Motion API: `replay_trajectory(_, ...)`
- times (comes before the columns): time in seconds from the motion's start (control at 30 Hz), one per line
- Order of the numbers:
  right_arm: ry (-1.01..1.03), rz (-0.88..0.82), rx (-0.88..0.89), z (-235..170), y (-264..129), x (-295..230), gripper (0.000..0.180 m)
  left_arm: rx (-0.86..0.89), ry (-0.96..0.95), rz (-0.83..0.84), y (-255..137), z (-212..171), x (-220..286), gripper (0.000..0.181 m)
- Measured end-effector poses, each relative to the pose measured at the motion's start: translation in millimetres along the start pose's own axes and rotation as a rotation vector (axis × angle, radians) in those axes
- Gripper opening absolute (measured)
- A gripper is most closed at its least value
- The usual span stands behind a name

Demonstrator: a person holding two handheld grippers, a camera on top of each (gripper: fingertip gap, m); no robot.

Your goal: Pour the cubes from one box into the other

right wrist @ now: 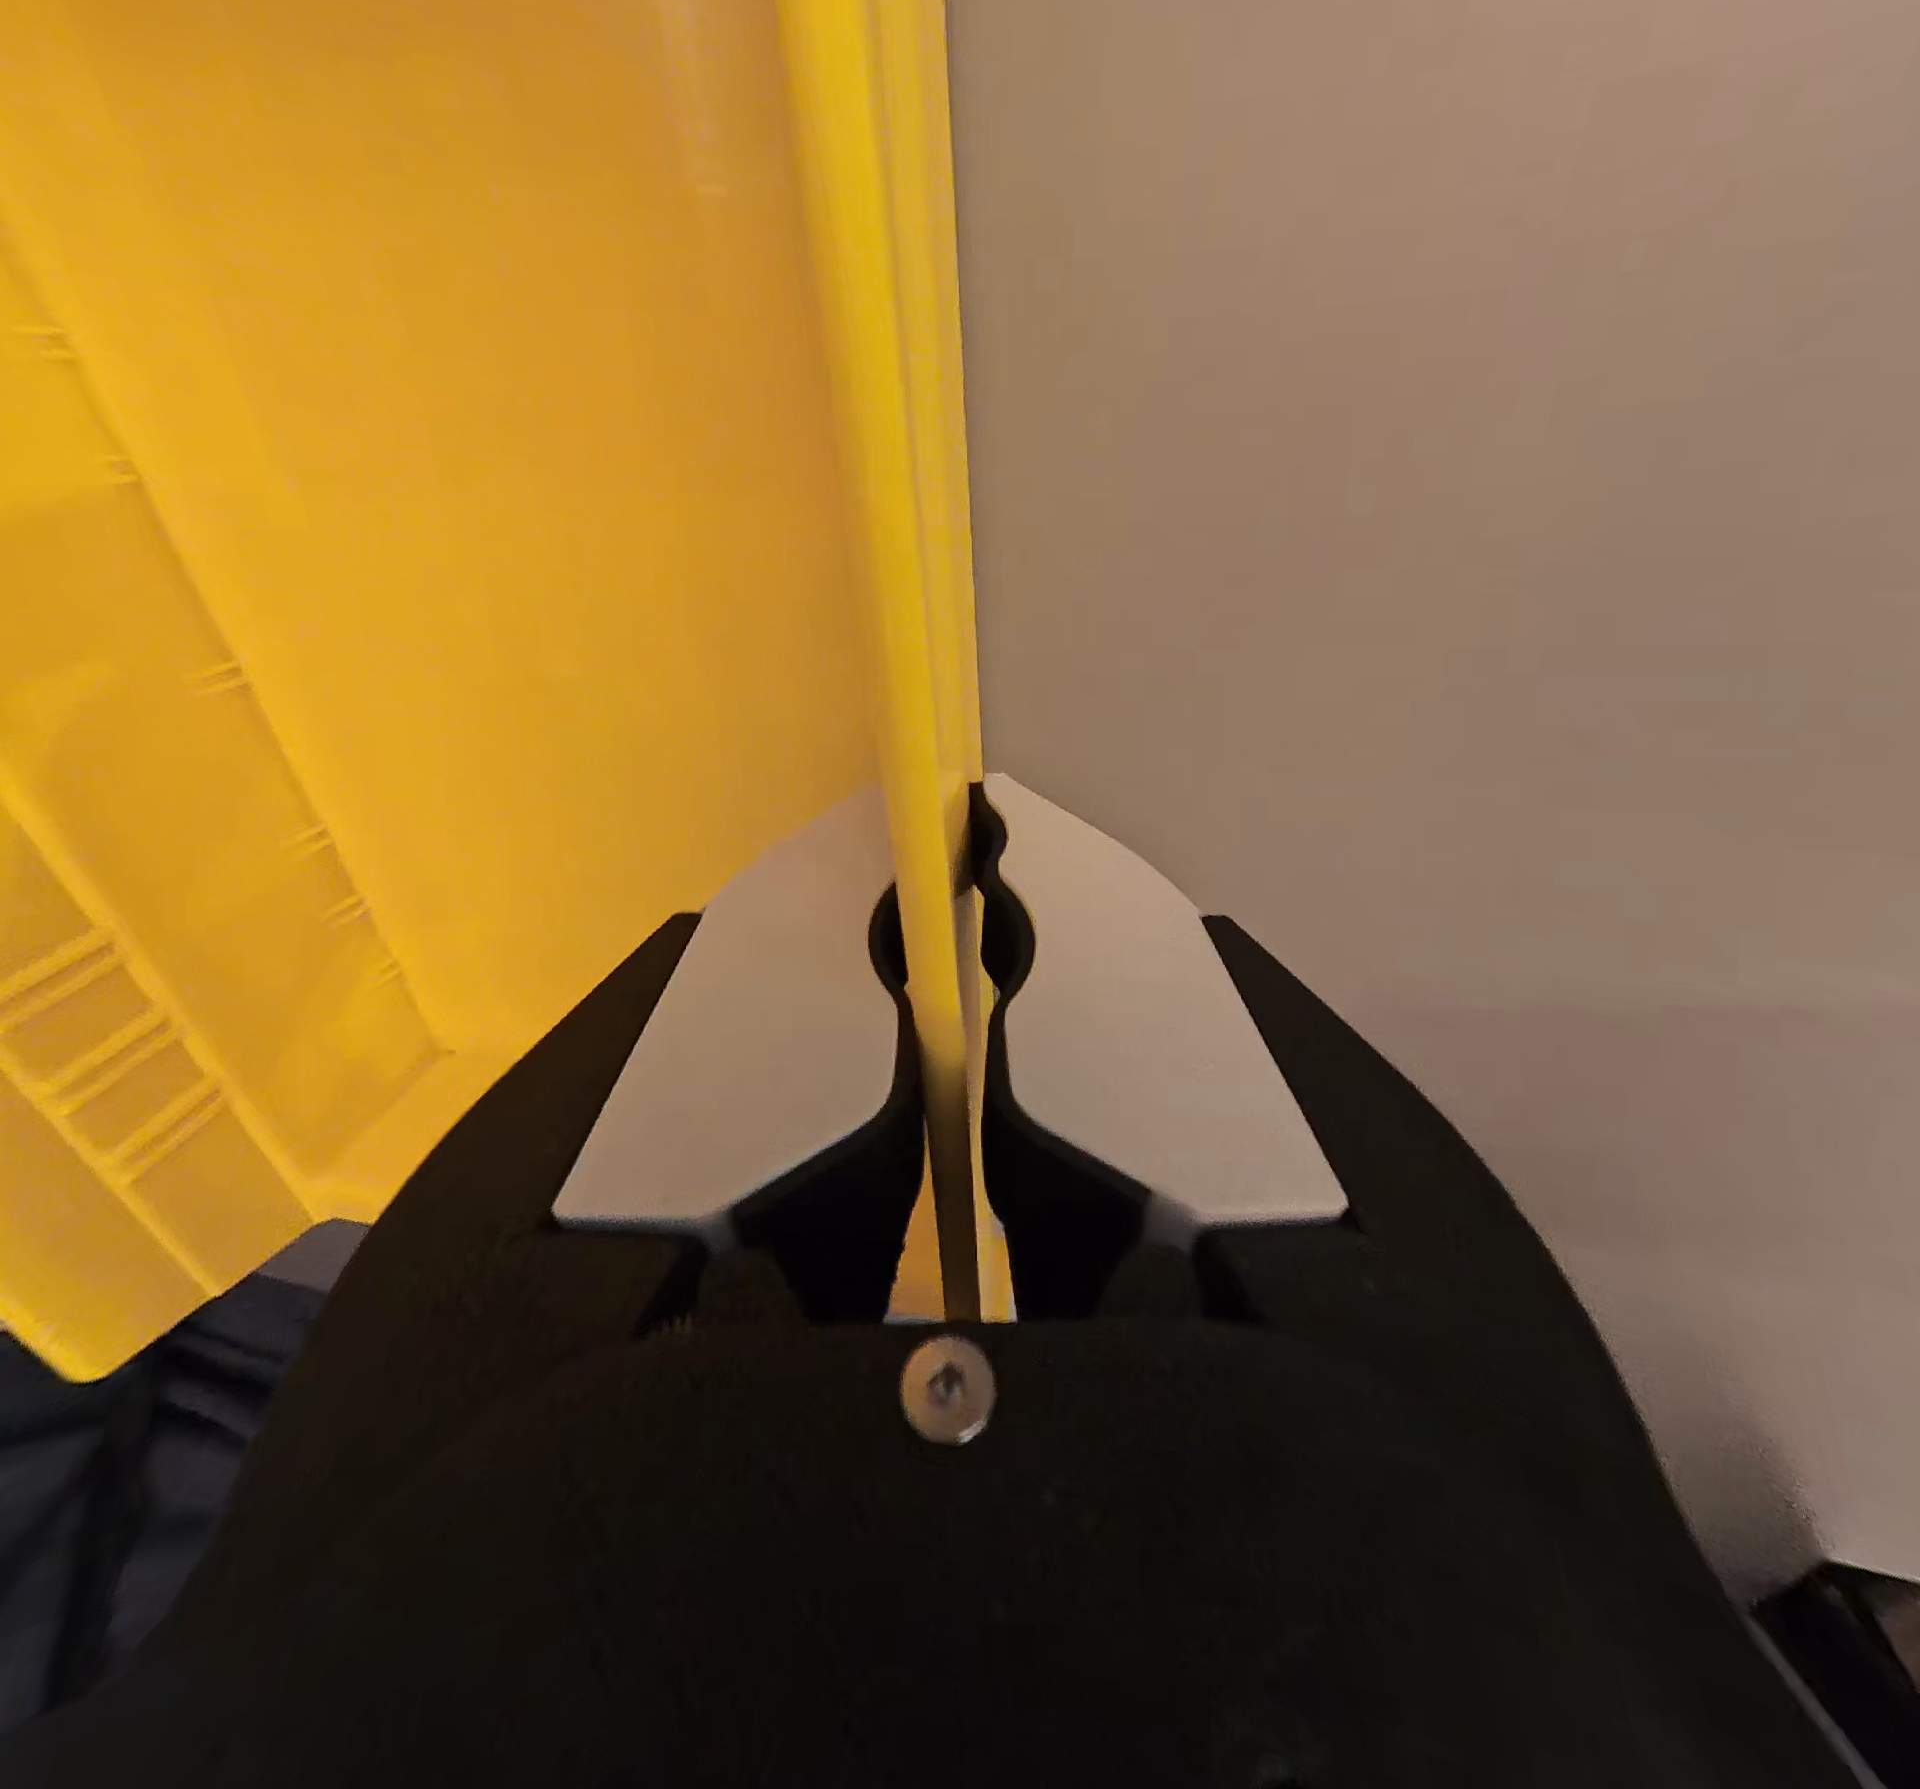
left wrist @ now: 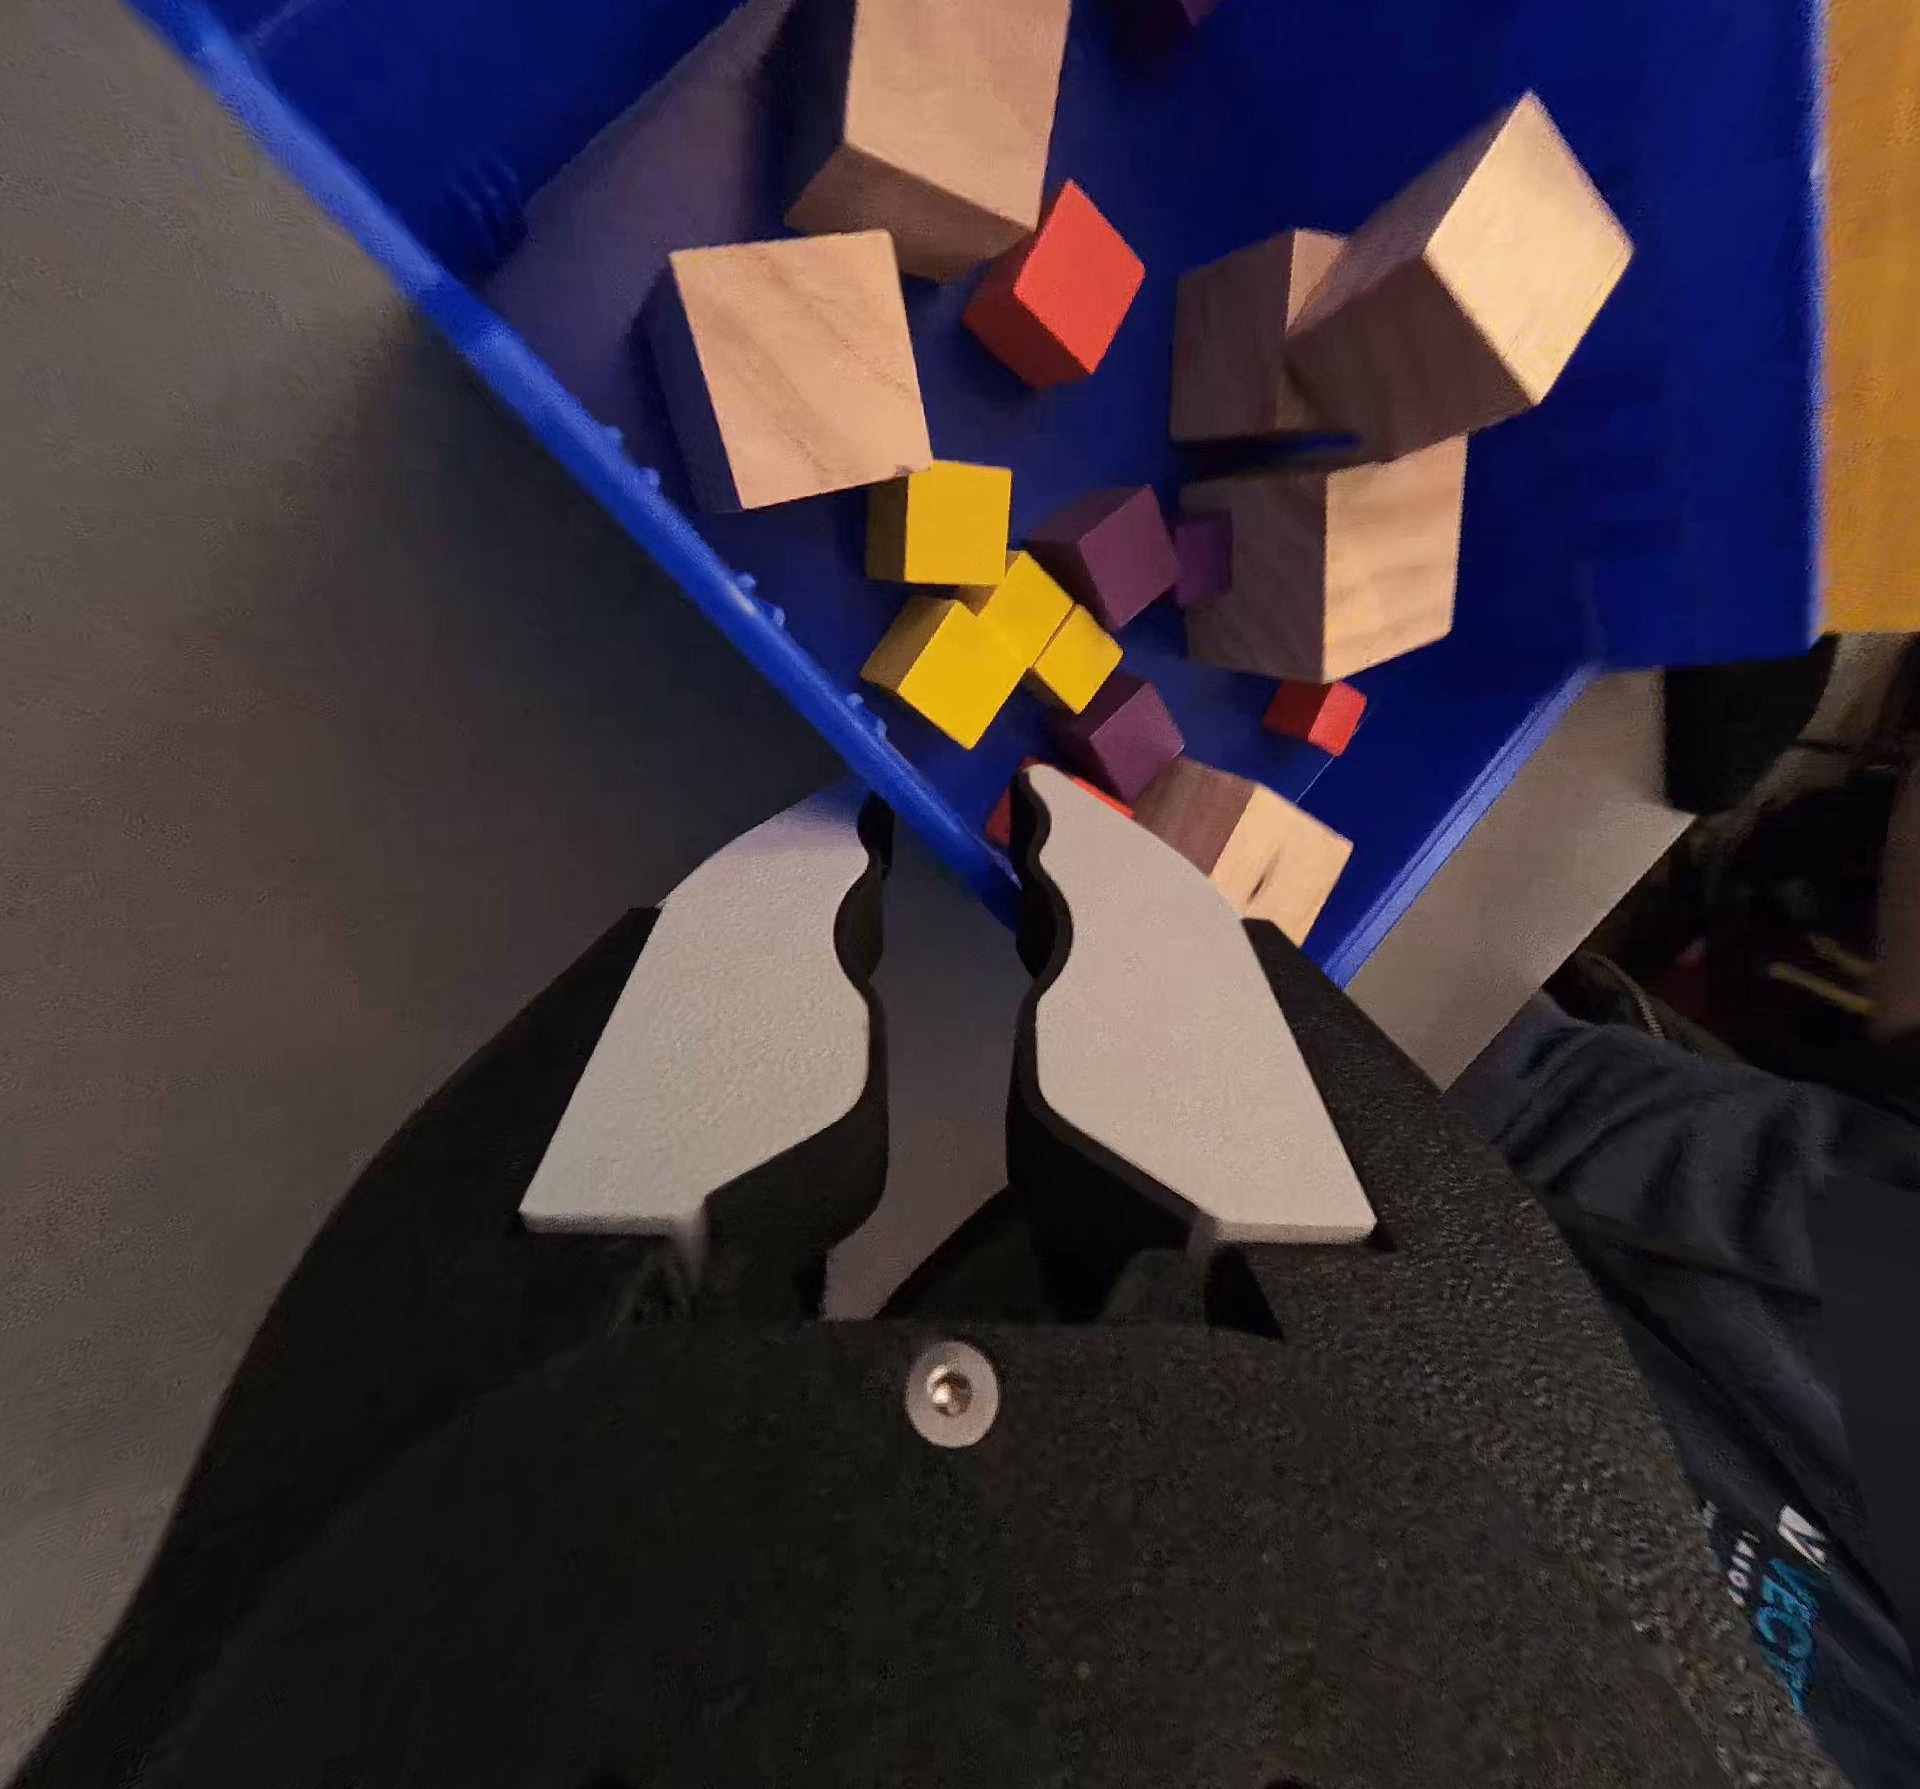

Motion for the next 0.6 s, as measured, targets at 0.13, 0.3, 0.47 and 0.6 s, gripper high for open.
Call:
replay_trajectory(0.13, 0.012, 0.007, -0.002, 6.0, 4.4, -21.0, 0.006, 0.093, -0.05, -0.095, -19.7, -14.9, -33.6, 0.023)
replay_trajectory(0.3, 0.051, 0.003, 0.017, 14.3, 6.4, -28.9, 0.005, 0.121, -0.038, -0.104, -31.0, -33.3, -47.6, 0.024)
replay_trajectory(0.47, 0.043, -0.01, 0.025, 18.7, 7.0, -30.7, 0.005, 0.113, -0.039, -0.074, -42.7, -48.3, -61.8, 0.024)
replay_trajectory(0.6, 0.013, 0.008, 0.026, 19.9, 6.9, -29.1, 0.006, 0.124, -0.073, -0.059, -55.0, -56.2, -79.7, 0.024)
Point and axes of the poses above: each gripper's, where its closed fingertips meet, y out along the fingers, z out of its top, x = y × z across the jaws, the point moved 5 cm from there along -y, back along the fingers, and after that the axes turned 7 degrees about -y, right-handed, at the moved point
